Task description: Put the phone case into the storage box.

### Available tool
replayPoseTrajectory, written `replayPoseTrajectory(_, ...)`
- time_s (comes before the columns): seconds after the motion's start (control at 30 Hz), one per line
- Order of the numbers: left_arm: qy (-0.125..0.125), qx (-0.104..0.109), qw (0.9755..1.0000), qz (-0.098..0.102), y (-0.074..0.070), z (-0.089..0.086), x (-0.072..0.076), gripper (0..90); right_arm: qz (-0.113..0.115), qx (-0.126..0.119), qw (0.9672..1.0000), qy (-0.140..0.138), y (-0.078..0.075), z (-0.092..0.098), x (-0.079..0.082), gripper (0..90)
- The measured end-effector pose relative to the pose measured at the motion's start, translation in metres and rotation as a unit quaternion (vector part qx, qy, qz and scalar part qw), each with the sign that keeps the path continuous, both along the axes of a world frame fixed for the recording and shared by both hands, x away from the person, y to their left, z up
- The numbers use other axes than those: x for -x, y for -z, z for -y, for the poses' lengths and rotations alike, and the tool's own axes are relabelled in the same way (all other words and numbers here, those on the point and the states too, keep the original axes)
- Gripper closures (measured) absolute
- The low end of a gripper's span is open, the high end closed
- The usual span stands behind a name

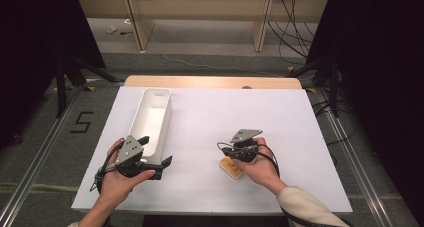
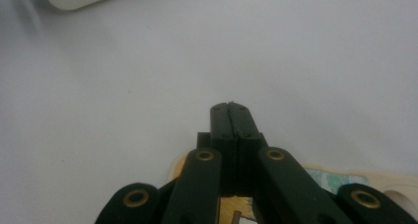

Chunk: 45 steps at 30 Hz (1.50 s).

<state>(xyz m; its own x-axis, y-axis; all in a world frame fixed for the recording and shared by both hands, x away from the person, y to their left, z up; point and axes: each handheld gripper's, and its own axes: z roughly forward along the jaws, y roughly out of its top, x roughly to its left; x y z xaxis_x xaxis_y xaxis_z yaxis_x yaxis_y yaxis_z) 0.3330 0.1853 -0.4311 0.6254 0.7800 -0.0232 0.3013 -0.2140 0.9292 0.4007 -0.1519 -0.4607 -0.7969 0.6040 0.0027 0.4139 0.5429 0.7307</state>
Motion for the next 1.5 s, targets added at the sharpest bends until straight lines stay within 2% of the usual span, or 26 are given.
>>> replayPoseTrajectory(0.5, 0.000, 0.000, 1.0000, 0.000, 0.000, 0.000, 0.000, 0.0, -0.016, 0.022, 0.9996, -0.010, 0.011, -0.020, -0.004, 90.0)
replayPoseTrajectory(1.5, 0.001, 0.000, 1.0000, 0.001, 0.000, 0.000, 0.000, 0.0, -0.038, 0.041, 0.9983, -0.012, 0.019, -0.024, -0.007, 90.0)
